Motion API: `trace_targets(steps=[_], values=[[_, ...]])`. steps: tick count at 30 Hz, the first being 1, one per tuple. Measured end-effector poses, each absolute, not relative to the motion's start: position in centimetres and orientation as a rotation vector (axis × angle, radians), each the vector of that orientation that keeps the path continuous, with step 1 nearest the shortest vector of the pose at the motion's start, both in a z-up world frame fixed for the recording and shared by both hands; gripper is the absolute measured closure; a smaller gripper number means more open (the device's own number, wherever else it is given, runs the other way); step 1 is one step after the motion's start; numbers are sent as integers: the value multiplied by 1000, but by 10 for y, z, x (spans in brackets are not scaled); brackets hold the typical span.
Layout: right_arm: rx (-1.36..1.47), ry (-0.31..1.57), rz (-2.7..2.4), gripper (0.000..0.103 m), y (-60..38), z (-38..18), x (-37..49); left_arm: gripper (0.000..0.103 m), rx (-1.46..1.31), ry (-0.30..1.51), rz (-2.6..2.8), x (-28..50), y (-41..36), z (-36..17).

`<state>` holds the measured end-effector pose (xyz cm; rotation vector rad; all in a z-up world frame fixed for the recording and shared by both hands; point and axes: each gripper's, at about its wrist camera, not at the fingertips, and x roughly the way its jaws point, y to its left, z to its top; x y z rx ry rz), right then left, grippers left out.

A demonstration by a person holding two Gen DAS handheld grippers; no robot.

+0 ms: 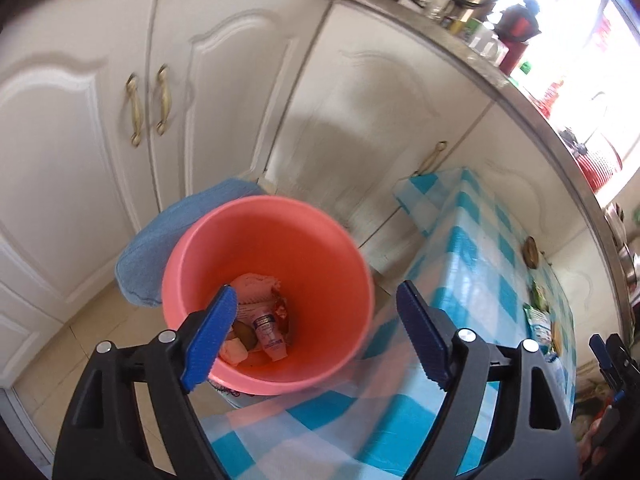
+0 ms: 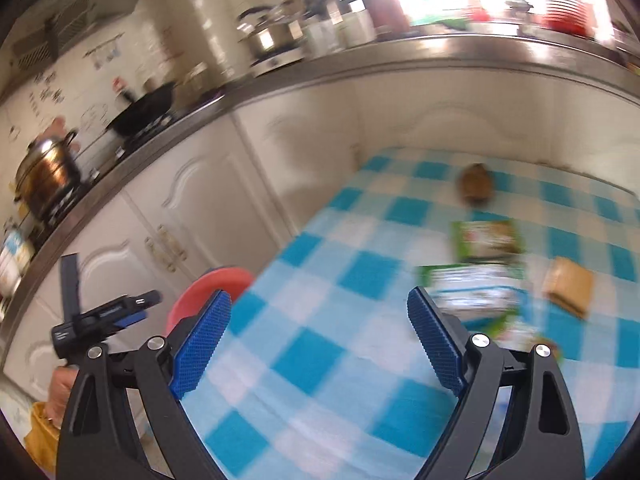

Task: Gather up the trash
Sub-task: 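Move both open grippers back over the table, then grasp the brown potato with the left gripper while the right gripper grasps the tan square package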

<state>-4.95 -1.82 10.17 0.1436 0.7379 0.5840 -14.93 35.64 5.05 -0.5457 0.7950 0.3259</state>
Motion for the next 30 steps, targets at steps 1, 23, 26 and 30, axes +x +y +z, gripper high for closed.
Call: trace_targets(steps=[1,23,26,30], values=[[162,729,549,14,-37,102,-48,18,-532,792,308,-144,348,59],[275,838,252,13,-241,44,27,12,-26,920,-264,153,59,61],[278,859,286,13,-238,36,39,12,32,961,-260,181,38,42],[233,877,350,13,-224,27,53,12,77,996,-243,204,25,25]])
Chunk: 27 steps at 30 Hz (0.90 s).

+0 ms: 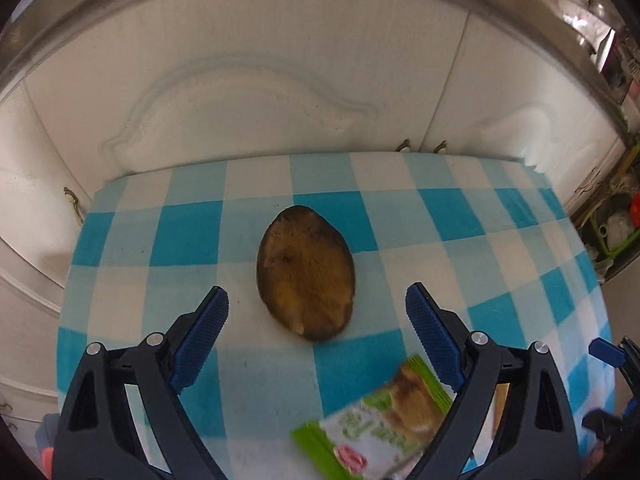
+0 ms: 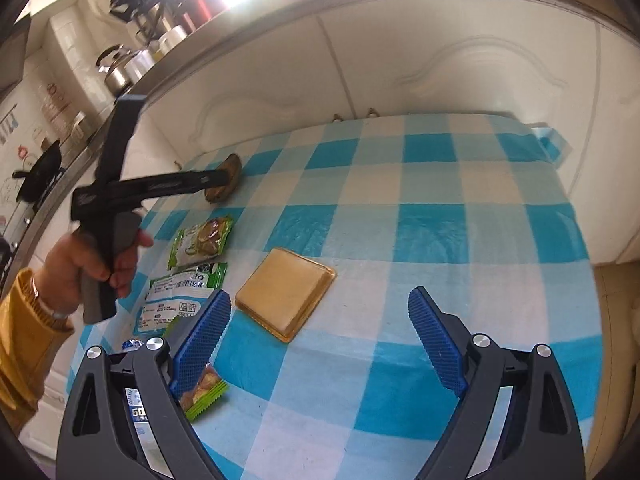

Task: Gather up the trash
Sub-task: 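Grasp the brown potato with the left gripper while the right gripper grasps the tan square package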

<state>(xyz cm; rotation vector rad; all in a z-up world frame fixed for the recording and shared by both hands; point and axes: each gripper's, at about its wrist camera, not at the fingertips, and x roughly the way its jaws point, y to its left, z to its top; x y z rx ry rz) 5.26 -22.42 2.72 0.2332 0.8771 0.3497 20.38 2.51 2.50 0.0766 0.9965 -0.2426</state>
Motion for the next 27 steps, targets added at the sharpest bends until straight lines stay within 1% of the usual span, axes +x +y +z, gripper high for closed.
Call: trace_targets(steps=[2,4,5,8,11,14,18,22,24,25,26,27], values=[[211,887,381,13,-217,24,59,12,85,1012,-231,212,23,17],[183,891,410,13,-209,23,64,17,88,1026,-231,218,23,13],[158,894,418,13,-205,22,67,23,88,1033,-231,219,23,10],[96,917,452,13,-193,17,77,29,89,1021,-225,221,24,9],[25,945,475,13,-180,12,85,40,95,1010,-210,220,26,10],[-50,958,487,13,-169,7,88,46,67,1013,-232,219,30,12],[-192,948,476,12,-155,2,88,46,61,1005,-229,217,32,12],[-232,943,500,13,-151,-1,89,47,39,998,-223,220,37,11],[-230,931,501,26,-152,0,89,47,29,994,-219,217,40,12],[-227,926,499,29,-153,1,89,47,20,992,-217,216,43,12],[-224,922,497,35,-154,1,90,47,13,992,-215,214,46,13],[-222,922,496,37,-154,1,92,47,6,992,-213,212,48,13]])
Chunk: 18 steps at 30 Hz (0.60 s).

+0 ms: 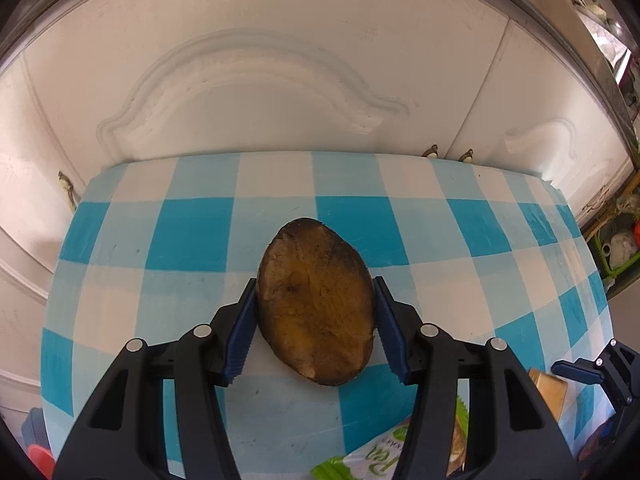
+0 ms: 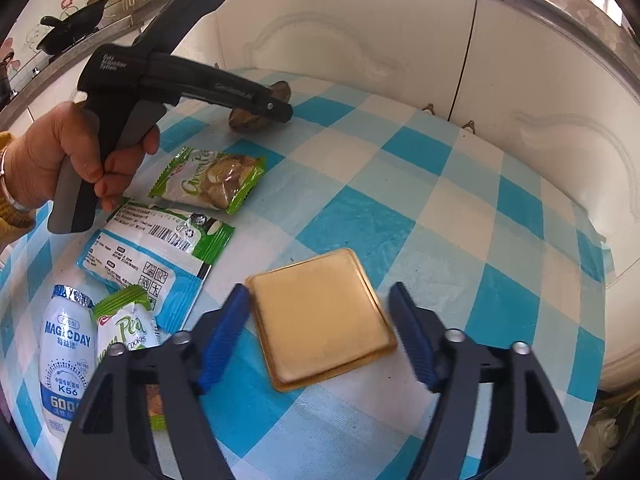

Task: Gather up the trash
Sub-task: 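Grasp the brown potato with the left gripper while the right gripper grasps the tan square package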

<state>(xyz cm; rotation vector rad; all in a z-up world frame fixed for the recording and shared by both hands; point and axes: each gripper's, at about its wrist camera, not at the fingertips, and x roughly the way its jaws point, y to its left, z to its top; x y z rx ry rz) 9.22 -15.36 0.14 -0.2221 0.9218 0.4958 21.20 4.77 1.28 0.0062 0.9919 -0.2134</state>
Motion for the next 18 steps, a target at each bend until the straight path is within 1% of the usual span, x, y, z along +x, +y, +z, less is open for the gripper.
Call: trace_targets(steps=[4,10,11,12,18], values=[[-218,916,489,40,-154,1,92,47,-19,979,-199,205,59,17],[-188,916,471,41,-155,3,88,47,-70,942,-192,187,80,28],[-180,917,468,42,-155,4,86,47,-76,933,-191,184,83,30],[-171,915,463,46,-156,5,83,47,-83,927,-191,180,86,32],[-55,894,439,45,-160,8,84,47,-140,876,-167,149,106,41]])
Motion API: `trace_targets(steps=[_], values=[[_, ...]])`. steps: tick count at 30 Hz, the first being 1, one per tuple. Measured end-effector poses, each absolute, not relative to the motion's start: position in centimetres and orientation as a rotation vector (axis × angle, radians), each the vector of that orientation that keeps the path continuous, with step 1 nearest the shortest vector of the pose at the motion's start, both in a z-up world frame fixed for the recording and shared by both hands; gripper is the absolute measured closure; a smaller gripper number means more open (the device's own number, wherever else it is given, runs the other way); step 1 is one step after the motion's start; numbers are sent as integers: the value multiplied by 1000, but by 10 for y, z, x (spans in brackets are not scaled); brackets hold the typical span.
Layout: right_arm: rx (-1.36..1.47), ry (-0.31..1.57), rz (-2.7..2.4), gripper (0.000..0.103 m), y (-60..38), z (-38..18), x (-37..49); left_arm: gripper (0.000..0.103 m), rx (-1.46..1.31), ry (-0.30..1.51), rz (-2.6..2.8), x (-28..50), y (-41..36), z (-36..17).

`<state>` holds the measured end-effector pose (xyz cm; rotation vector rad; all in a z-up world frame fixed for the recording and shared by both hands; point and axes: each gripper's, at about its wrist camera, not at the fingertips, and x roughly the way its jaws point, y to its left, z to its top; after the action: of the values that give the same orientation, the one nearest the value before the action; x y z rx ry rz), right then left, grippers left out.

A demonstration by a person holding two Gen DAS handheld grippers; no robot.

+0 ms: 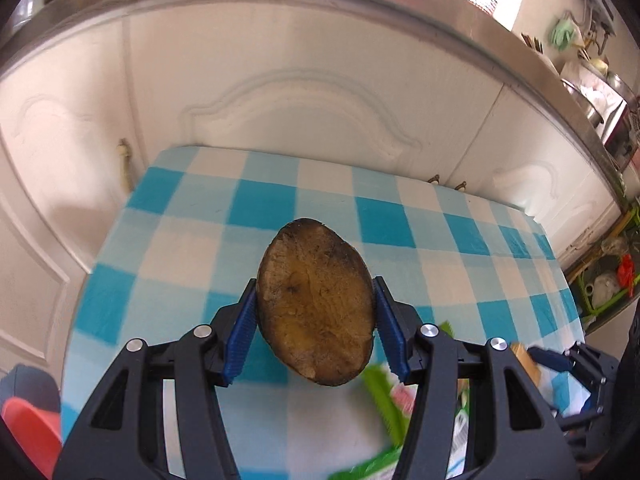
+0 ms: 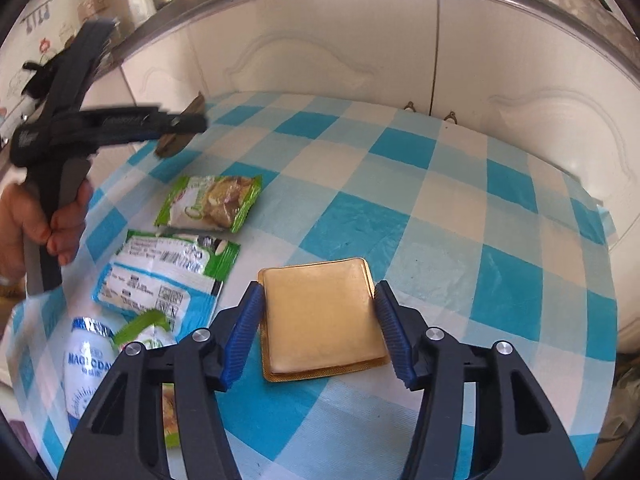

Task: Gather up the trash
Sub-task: 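Grasp the brown potato with the left gripper while the right gripper grasps the tan square package, then carry the potato and tan package to the red bucket and open both grippers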

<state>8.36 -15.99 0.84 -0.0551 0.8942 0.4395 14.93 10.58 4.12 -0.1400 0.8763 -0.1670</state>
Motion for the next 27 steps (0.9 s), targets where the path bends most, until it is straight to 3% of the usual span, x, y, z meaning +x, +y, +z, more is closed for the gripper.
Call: trace_targets(steps=[13,27], values=[[254,885,535,45,-188,6,96,47,-328,810,-75,45,164,48],[442,865,549,45,-205,7,91,47,-330,857,7,-57,207,49]])
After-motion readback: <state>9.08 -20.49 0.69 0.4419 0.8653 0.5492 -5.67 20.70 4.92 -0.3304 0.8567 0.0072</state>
